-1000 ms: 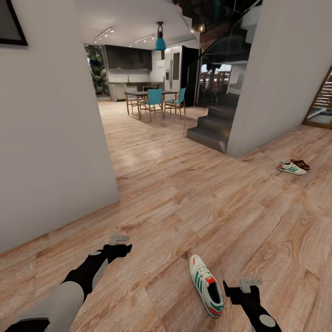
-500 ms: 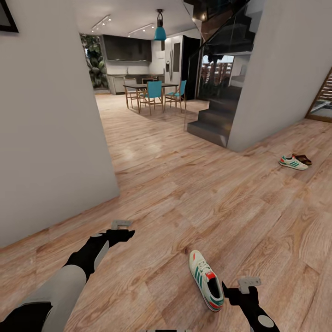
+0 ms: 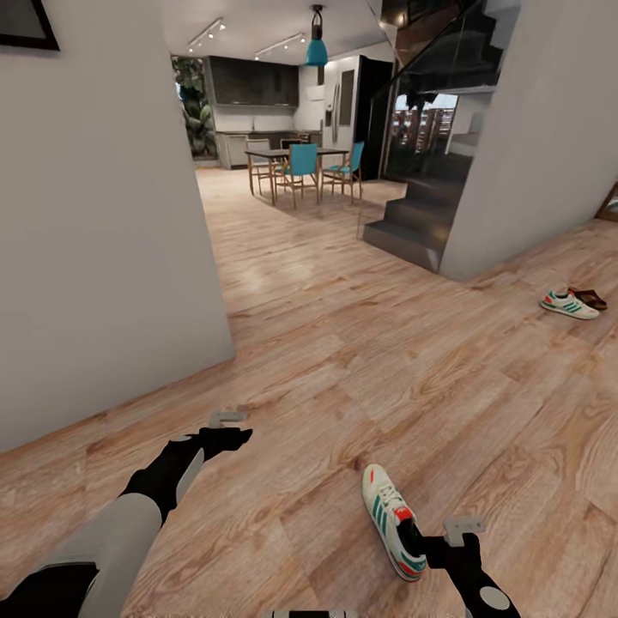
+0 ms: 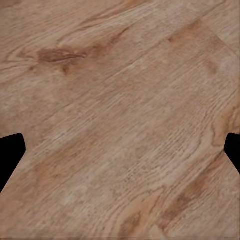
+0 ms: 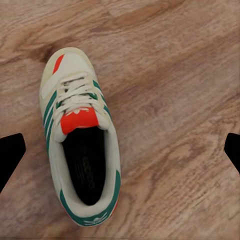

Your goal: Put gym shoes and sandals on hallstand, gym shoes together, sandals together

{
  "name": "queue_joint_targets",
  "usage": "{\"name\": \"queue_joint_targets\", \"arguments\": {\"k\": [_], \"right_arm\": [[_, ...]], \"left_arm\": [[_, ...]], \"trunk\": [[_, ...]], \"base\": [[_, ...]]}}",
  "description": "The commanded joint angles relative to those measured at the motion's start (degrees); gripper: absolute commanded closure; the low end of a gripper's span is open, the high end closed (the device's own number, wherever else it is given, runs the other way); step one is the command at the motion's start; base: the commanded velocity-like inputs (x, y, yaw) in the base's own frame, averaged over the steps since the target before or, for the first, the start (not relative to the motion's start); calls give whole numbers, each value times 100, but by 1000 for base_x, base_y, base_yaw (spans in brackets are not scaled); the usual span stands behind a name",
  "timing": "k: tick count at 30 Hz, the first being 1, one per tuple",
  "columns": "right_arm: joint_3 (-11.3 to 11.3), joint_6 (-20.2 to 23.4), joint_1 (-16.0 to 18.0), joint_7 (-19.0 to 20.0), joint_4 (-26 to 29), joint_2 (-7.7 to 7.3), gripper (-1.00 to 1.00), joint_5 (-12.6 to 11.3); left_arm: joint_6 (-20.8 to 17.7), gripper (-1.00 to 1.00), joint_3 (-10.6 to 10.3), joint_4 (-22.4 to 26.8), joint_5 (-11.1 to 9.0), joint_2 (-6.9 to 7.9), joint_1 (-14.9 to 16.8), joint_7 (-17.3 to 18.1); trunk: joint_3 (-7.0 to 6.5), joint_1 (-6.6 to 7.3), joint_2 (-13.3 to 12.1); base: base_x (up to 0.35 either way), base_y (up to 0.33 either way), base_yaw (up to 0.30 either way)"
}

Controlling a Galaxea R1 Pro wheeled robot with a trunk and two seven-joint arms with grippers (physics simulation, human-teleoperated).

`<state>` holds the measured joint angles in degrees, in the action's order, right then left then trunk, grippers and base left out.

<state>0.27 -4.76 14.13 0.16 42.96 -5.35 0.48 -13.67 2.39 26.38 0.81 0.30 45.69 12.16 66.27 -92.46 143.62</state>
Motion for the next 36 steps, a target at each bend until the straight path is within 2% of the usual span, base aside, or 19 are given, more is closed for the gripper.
{"name": "queue_joint_targets", "arguments": {"k": [1, 16, 36], "right_arm": [[1, -16, 2, 2, 0, -2, -100, 5], [-6, -8, 2, 2, 0, -2, -100, 5], [-9, -16, 2, 2, 1, -5, -100, 0]], "left_arm": [[-39, -100, 27, 9, 8, -4, 1, 32], [-64, -100, 63, 109, -10, -54, 244, 86], [-57, -100, 64, 139, 5, -45, 227, 120]], "trunk": [[28, -1, 4], [439, -40, 24], [1059, -91, 50]], "base": [[0, 0, 25], [0, 0, 5], [0, 0, 0]]}}
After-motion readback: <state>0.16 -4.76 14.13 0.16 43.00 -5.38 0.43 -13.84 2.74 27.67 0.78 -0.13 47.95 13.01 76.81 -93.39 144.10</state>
